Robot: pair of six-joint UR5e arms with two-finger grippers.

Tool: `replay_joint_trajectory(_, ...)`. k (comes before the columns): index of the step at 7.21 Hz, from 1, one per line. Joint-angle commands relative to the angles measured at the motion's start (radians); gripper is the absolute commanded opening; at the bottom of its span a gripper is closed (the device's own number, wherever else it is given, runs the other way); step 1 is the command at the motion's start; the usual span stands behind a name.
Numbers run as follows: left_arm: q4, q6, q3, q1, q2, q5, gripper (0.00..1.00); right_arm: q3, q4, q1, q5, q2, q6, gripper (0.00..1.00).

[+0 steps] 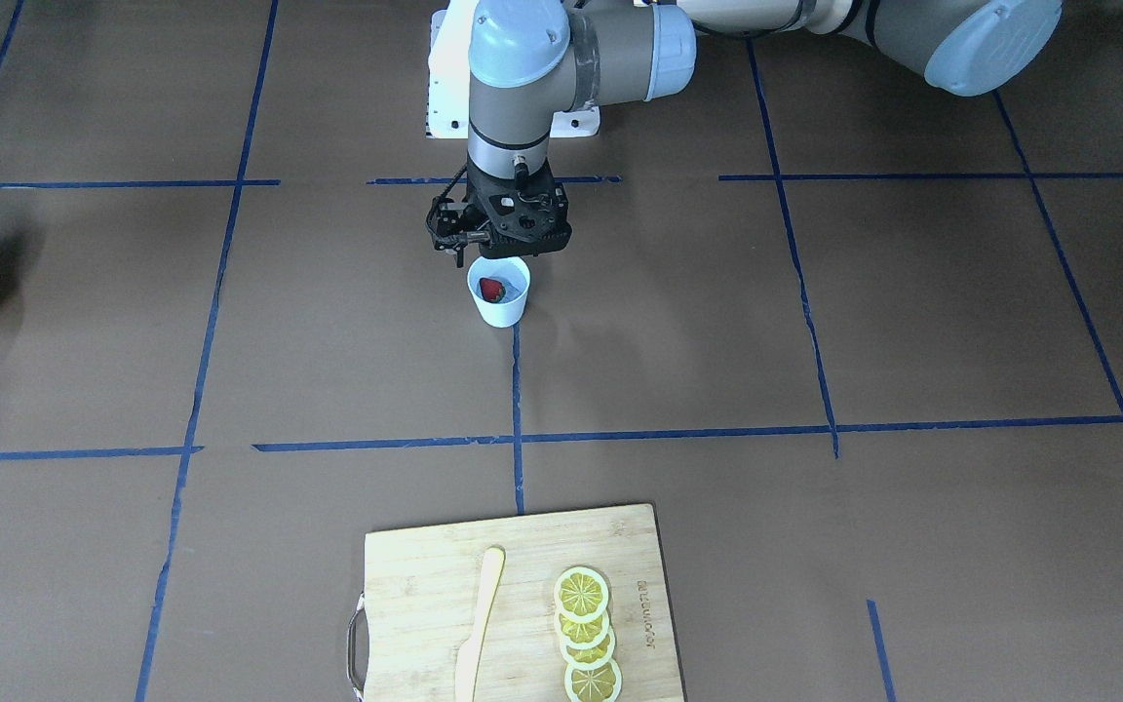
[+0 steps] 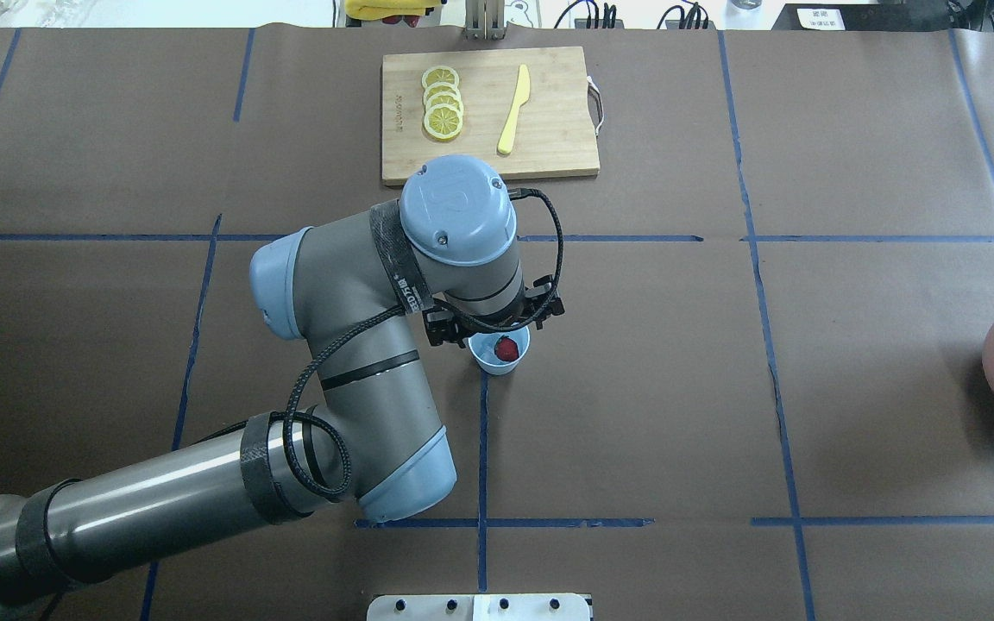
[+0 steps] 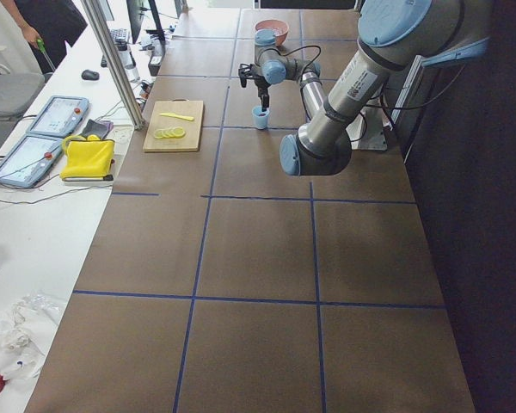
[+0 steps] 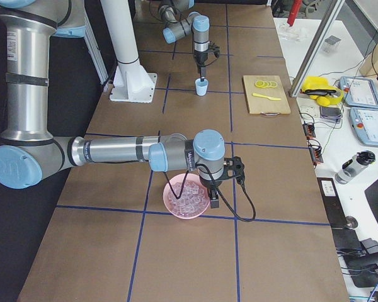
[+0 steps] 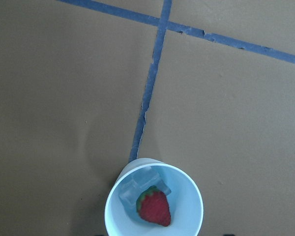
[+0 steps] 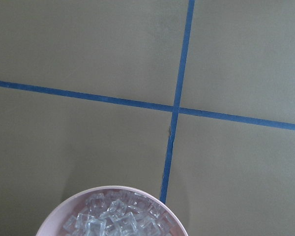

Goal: Put ice and strawberries in cup

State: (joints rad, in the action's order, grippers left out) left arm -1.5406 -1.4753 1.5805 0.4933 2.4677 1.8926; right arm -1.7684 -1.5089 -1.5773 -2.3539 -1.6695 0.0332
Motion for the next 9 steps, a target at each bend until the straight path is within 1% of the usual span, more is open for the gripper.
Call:
replay_joint_trajectory(1,0.099,0.104,0.094,0.063,-0.044,0.003,1.00,0.001,0.000,0.000,0.002,0.007,-0.004,0.99)
replay_joint_trajectory(2,0.211,0.227,0.193,0.112,-0.103,0.005,1.00,-0.002,-0.001,0.000,-0.001,0.002,-0.003,0.99)
replay_joint_trajectory(3,0.258,0.344,0.288,0.160,-0.203,0.011,1.00,-0.002,-0.002,0.000,-0.002,-0.002,-0.006,0.99)
replay_joint_trajectory(4,0.267,0.483,0.336,0.227,-0.298,0.067,1.00,0.003,-0.010,0.000,-0.004,-0.004,-0.007,0.99)
replay_joint_trajectory(5,0.266,0.609,0.357,0.287,-0.372,0.115,1.00,0.004,-0.011,0.000,-0.005,-0.016,-0.012,0.99)
replay_joint_trajectory(6,0.267,0.768,0.360,0.353,-0.439,0.149,1.00,0.003,-0.010,0.000,-0.054,-0.021,-0.092,0.99)
replay_joint_trajectory(7,0.269,0.903,0.352,0.434,-0.504,0.189,1.00,0.000,-0.004,0.000,-0.083,-0.025,-0.143,0.99)
replay_joint_trajectory(9,0.269,1.163,0.316,0.609,-0.608,0.279,1.00,0.003,-0.002,0.000,-0.081,-0.027,-0.144,0.99)
